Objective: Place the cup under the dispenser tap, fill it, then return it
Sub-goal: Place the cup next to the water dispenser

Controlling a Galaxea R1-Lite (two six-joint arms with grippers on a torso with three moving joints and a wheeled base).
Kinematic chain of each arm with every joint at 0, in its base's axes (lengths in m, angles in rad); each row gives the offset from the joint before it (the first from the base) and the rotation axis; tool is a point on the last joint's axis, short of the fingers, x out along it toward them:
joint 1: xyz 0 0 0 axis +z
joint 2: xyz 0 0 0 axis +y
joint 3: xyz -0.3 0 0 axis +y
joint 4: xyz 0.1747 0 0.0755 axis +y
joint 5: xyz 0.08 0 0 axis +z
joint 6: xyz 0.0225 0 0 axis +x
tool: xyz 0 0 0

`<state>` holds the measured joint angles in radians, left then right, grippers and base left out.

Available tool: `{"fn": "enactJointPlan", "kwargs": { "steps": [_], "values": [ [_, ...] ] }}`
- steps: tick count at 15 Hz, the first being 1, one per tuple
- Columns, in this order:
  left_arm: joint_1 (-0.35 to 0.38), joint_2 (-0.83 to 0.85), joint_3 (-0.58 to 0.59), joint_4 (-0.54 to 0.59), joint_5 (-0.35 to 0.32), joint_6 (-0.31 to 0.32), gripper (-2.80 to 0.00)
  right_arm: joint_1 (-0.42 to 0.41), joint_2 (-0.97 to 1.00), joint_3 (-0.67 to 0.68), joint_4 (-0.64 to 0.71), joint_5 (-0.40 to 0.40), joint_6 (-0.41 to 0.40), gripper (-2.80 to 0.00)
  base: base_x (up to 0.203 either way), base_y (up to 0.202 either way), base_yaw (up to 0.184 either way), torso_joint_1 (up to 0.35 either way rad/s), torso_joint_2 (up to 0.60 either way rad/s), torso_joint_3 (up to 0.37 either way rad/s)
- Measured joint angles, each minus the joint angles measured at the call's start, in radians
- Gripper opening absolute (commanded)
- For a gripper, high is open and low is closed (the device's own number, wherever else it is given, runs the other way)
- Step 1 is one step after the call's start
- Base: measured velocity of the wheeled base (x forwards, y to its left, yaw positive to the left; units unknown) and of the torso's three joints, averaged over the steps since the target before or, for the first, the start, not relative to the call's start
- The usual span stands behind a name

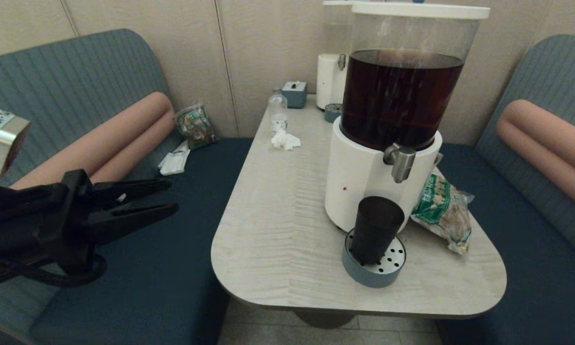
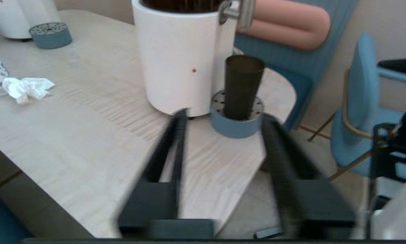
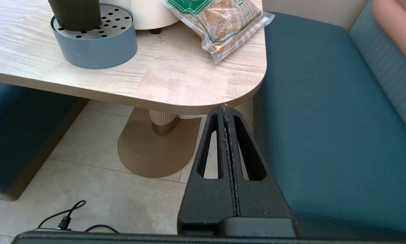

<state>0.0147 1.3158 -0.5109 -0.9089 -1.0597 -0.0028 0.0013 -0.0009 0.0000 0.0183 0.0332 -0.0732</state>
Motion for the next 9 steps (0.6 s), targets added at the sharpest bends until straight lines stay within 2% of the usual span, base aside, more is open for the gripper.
{"fn": "enactJointPlan", "kwargs": {
  "steps": [2, 5, 7, 9],
  "values": [
    [0.001, 0.082, -0.001, -0.079, -0.009, 0.029, 0.00, 0.000, 0.000, 0.000, 0.000, 0.000, 0.000, -2.80, 0.000, 0.000, 0.000, 0.000, 0.00, 0.000],
    [-0.011, 0.268, -0.001, -0.266, -0.036, 0.075, 0.00, 0.000, 0.000, 0.000, 0.000, 0.000, 0.000, -2.80, 0.000, 0.000, 0.000, 0.000, 0.00, 0.000],
    [-0.066, 0.385, -0.003, -0.382, -0.042, 0.081, 0.00, 0.000, 0.000, 0.000, 0.000, 0.000, 0.000, -2.80, 0.000, 0.000, 0.000, 0.000, 0.00, 0.000],
    [-0.145, 0.477, -0.036, -0.420, -0.034, 0.076, 0.00, 0.000, 0.000, 0.000, 0.000, 0.000, 0.000, -2.80, 0.000, 0.000, 0.000, 0.000, 0.00, 0.000]
  ]
}}
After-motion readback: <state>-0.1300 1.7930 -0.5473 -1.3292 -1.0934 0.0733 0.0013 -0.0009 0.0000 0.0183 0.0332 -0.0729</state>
